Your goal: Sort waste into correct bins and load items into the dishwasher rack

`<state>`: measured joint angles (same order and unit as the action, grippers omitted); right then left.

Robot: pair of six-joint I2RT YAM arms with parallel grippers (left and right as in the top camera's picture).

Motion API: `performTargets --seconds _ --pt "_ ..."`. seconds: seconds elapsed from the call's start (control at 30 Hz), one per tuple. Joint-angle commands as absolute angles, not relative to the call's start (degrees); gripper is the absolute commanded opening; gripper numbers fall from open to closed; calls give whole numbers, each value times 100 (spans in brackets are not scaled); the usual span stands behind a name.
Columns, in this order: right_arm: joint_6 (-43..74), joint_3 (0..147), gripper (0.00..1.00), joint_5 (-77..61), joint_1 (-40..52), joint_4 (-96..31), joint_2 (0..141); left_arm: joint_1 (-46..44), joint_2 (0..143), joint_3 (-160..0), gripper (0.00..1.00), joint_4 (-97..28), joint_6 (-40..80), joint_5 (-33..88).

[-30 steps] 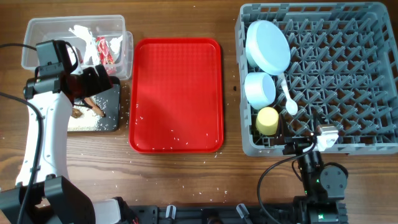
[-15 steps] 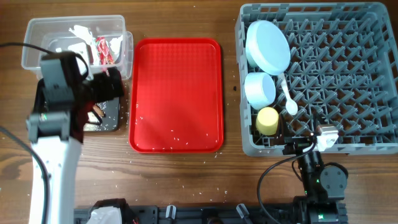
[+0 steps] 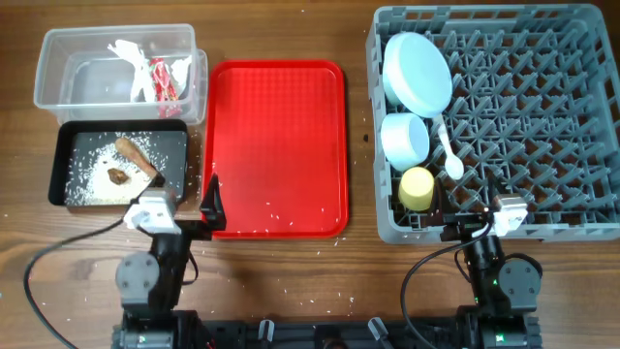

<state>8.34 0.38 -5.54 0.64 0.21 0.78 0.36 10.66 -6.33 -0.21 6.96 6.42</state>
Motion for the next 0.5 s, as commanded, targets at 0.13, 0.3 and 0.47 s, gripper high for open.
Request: performTargets --seconds 0.13,0.3,0.47 --pt "902 30 100 -517 78 34 27 10 220 -110 100 36 794 510" --pt "902 30 100 -517 78 34 27 10 14 -36 100 -163 792 508" --pt "902 30 100 -517 78 34 27 16 14 -36 100 -403 812 493"
